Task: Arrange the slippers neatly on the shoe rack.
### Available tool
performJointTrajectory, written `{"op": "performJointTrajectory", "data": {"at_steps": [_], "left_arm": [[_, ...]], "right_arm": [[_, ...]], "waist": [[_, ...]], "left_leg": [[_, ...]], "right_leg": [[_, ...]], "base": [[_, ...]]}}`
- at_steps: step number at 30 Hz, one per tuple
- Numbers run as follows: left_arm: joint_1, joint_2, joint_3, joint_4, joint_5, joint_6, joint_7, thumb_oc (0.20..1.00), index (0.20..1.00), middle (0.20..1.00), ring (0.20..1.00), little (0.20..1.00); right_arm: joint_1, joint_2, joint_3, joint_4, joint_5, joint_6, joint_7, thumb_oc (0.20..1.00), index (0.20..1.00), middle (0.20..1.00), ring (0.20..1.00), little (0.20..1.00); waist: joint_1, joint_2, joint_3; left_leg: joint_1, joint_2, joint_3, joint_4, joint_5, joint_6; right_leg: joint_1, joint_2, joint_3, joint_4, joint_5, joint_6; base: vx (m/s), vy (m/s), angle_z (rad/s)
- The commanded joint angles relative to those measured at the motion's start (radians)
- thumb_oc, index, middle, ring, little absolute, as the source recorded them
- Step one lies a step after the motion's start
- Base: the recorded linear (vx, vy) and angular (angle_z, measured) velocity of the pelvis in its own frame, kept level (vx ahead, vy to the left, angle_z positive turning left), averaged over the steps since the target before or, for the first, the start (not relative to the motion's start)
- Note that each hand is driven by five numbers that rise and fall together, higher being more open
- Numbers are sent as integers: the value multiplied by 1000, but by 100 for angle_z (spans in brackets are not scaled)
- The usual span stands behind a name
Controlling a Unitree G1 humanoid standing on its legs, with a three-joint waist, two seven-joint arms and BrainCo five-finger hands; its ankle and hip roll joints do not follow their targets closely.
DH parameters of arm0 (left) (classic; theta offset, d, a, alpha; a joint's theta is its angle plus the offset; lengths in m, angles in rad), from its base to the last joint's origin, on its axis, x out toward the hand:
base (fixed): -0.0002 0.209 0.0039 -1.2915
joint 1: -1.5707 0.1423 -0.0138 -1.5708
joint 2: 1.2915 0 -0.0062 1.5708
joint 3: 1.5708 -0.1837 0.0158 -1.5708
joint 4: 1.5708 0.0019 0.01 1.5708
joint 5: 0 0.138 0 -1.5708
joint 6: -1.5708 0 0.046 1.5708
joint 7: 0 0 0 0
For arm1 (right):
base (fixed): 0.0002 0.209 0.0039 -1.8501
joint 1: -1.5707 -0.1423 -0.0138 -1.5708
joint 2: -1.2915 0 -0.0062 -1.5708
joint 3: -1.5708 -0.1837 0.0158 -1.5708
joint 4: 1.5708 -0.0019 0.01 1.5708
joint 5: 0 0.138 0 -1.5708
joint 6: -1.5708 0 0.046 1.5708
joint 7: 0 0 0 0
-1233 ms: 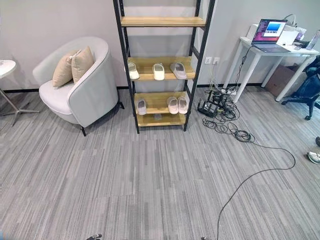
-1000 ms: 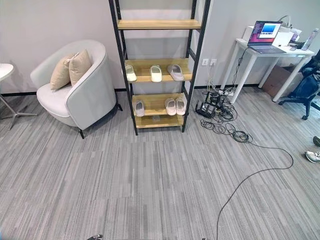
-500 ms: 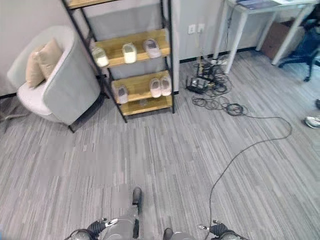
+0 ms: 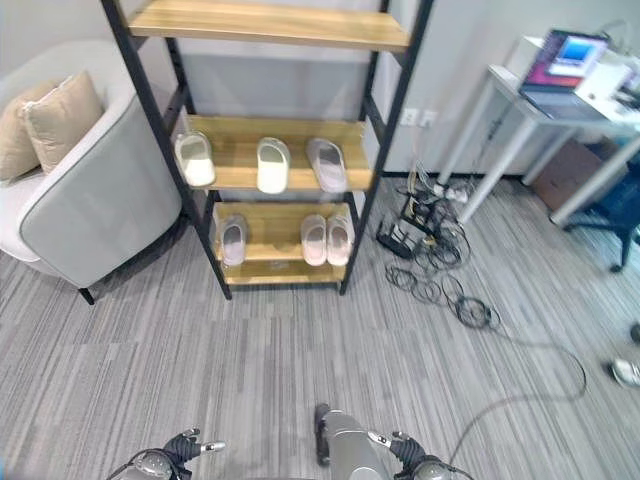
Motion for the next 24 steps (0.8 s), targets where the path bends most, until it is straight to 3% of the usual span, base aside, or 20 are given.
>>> {"op": "performJointTrajectory", "data": {"at_steps": [1, 2, 3, 5, 8, 10, 12, 15, 20, 24], "left_arm": [[-9, 12, 2, 20, 6, -20, 7, 1000, 1000, 1000, 1000, 1000], [-9, 12, 2, 20, 6, -20, 7, 1000, 1000, 1000, 1000, 1000], [12, 8, 8, 30, 19, -17, 2, 1000, 1000, 1000, 1000, 1000], [10, 1, -7, 17, 31, -17, 3, 1000, 1000, 1000, 1000, 1000], [6, -10, -12, 4, 24, -18, 8, 1000, 1000, 1000, 1000, 1000], [5, -20, -17, 3, 17, -18, 14, 1000, 1000, 1000, 1000, 1000], [-7, -23, -31, -2, 9, -24, 13, 1000, 1000, 1000, 1000, 1000], [-1, -29, -41, 18, 38, -22, 27, 1000, 1000, 1000, 1000, 1000], [21, 3, -25, 40, 79, -17, 39, 1000, 1000, 1000, 1000, 1000], [18, 12, -31, 14, 100, -26, 45, 1000, 1000, 1000, 1000, 1000]], "right_arm": [[-13, -18, -5, 13, 0, -4, -8, 1000, 1000, 1000, 1000, 1000], [-13, -18, -5, 13, 0, -4, -8, 1000, 1000, 1000, 1000, 1000], [-4, -21, 2, 21, -9, -5, -4, 1000, 1000, 1000, 1000, 1000], [-27, -34, 12, 7, -14, -13, -7, 1000, 1000, 1000, 1000, 1000], [-47, -47, 26, -1, -24, -18, -14, 1000, 1000, 1000, 1000, 1000], [-54, -49, 40, -6, -39, -20, -22, 1000, 1000, 1000, 1000, 1000], [-50, -49, 49, -15, -45, -22, -27, 1000, 1000, 1000, 1000, 1000], [-44, -32, 51, -29, -51, -28, -33, 1000, 1000, 1000, 1000, 1000], [-36, -41, 18, -68, -31, -37, -62, 1000, 1000, 1000, 1000, 1000], [-38, -109, -16, -158, -53, -56, -107, 1000, 1000, 1000, 1000, 1000]], "waist": [[-8, 9, 4], [-8, 9, 4], [7, 2, -35], [24, -10, -25], [39, -21, -10], [53, -36, -15], [61, -46, -13], [62, -31, -30], [36, -3, -62], [26, 14, -76]], "left_leg": [[-216, 34, 22, 38, 67, 30], [-216, 34, 22, 38, 67, 30], [-217, 39, 5, 56, 55, 6], [-283, 48, 35, 200, 53, -34], [-359, 71, 81, 300, 61, -38], [-377, 108, 95, 226, 68, -36], [-423, 127, 78, 190, 119, -43], [-377, 114, 26, 89, 136, -52], [-300, 99, 83, 27, 127, -27], [-271, 101, 103, -14, 131, -22]], "right_leg": [[241, -106, 13, -38, 67, 162], [241, -106, 13, -38, 67, 162], [313, -91, 19, -103, 31, 130], [365, -93, -10, -133, 8, 108], [398, -99, -38, -138, -11, 91], [423, -113, -37, -159, -17, 93], [434, -124, -37, -173, -15, 98], [446, -128, 12, -178, -6, 109], [464, -155, 62, -206, 24, 139], [476, -168, 76, -240, 41, 154]], "base": [[202, -136, 130], [233, -203, 85], [210, -205, 58], [113, -212, 27], [-7, -52, 9], [54, 45, -5], [66, 90, -5], [135, 182, -27], [62, 144, -67], [-6, 53, -20]]}}
